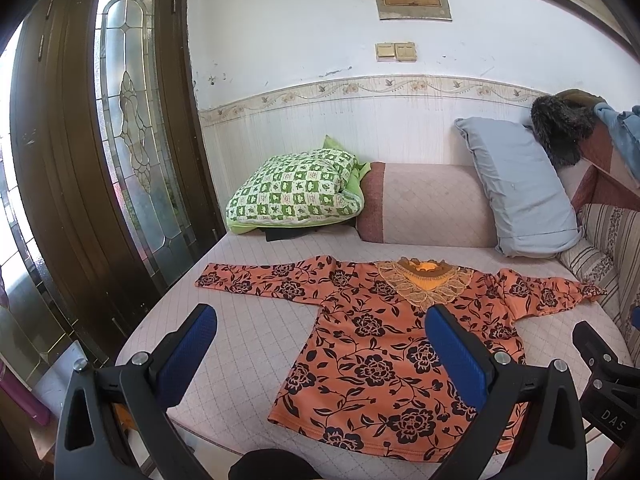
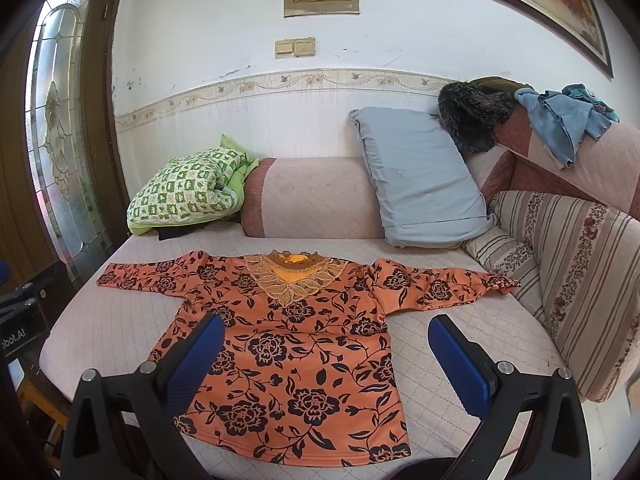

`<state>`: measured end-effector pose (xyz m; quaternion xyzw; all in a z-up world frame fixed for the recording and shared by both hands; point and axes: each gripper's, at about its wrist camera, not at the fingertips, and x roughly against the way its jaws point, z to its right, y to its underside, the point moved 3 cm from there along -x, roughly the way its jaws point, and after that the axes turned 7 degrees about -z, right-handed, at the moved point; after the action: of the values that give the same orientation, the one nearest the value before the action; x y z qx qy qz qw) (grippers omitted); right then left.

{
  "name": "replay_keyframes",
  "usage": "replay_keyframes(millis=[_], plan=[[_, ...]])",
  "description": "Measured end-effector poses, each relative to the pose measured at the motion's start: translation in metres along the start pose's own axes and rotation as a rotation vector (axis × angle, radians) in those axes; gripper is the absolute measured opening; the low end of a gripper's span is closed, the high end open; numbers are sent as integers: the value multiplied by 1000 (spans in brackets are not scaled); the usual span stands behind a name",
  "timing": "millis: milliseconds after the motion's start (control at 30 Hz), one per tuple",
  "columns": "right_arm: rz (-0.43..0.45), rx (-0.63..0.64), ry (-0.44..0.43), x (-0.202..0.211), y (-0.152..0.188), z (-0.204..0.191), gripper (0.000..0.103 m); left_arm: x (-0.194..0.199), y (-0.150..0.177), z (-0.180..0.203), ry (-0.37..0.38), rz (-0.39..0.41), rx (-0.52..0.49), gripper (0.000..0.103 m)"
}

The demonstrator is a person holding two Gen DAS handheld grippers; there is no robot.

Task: Fold small clothes

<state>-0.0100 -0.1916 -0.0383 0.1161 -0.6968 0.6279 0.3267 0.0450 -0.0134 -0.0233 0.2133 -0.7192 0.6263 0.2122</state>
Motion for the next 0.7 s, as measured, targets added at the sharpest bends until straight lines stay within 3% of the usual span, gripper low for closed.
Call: replay_keyframes(millis=[700], plan=[[-14, 1, -6, -2, 0, -1, 103, -1, 2, -5, 7, -15, 12, 103]])
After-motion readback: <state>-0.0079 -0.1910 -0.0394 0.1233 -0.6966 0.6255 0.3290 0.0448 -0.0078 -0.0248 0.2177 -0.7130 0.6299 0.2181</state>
